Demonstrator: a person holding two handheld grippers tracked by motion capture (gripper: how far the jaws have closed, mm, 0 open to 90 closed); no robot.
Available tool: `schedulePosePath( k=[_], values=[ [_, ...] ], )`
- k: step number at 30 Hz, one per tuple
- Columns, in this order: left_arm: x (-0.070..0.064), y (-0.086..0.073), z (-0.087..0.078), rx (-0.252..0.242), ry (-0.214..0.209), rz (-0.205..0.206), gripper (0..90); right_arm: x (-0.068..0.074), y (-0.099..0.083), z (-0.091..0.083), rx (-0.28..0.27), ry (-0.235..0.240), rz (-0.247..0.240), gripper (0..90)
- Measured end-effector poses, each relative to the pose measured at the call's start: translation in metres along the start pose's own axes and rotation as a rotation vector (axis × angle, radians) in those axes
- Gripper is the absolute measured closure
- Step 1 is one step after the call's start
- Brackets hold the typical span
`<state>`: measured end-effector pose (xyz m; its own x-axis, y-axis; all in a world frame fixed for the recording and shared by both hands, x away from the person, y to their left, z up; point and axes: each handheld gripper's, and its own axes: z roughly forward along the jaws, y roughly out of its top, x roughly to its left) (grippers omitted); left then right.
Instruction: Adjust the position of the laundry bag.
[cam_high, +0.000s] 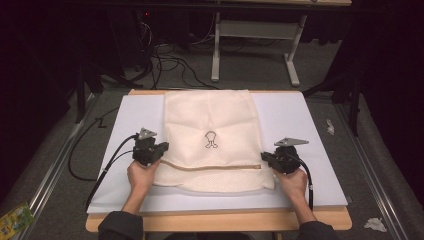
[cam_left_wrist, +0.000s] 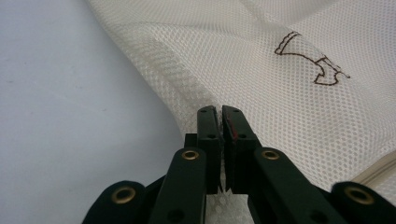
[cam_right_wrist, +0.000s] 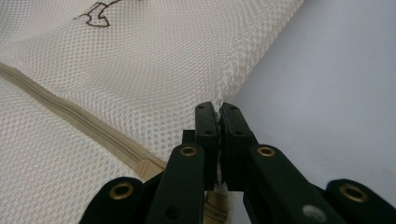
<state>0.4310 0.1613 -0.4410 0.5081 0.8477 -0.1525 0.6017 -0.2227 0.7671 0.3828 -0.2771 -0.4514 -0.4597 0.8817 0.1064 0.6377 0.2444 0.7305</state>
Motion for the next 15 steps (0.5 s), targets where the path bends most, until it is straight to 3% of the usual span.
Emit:
schedulePosePath(
  k=[15],
  values=[
    [0.010,0.005,0.014,0.029,0.034,0.000,85.8,-0.009,0.000,0.010,0.018,-0.008,0.039,88.0]
  ],
)
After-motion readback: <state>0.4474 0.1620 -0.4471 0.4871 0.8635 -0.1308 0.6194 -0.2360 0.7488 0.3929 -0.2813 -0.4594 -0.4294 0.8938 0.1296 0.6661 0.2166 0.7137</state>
